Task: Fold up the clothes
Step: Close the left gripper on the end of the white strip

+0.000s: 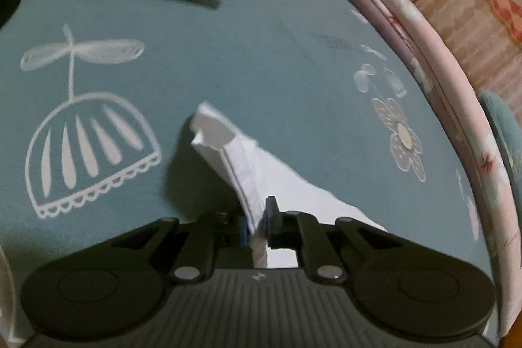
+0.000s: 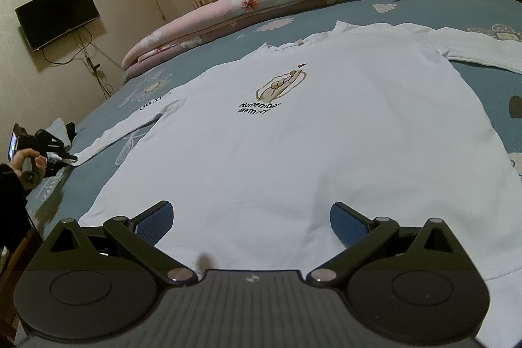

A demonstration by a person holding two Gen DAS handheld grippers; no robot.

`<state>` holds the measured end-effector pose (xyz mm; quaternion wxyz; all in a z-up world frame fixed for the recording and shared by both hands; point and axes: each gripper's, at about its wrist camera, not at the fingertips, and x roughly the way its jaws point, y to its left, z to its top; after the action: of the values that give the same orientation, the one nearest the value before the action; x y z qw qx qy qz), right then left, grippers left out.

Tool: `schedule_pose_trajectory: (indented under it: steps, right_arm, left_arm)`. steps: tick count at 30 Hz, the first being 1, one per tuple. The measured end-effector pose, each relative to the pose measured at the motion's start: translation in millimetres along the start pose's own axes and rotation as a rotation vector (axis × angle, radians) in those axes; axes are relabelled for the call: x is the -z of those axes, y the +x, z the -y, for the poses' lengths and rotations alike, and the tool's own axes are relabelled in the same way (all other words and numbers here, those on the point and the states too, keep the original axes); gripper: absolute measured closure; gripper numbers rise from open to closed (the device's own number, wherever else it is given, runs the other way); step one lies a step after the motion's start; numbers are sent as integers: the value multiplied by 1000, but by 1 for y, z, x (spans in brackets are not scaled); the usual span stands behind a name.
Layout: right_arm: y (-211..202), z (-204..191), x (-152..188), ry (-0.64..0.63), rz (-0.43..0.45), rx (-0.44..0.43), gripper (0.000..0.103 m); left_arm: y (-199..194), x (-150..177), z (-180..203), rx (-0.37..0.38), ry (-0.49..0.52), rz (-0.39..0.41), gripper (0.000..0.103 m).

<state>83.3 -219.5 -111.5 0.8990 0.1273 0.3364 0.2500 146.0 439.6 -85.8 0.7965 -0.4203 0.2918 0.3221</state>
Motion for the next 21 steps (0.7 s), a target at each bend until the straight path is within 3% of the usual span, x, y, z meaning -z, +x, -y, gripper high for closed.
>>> schedule_pose_trajectory:
  steps: [11, 21]
  right_arm:
    - [-2, -3, 1, -16, -5, -5, 0]
    - [-5, -8, 3, -42, -8, -34, 0]
  left_arm:
    - [-60, 2, 118, 138, 201, 43, 95]
    - [-99, 53, 242, 272, 417, 30, 95]
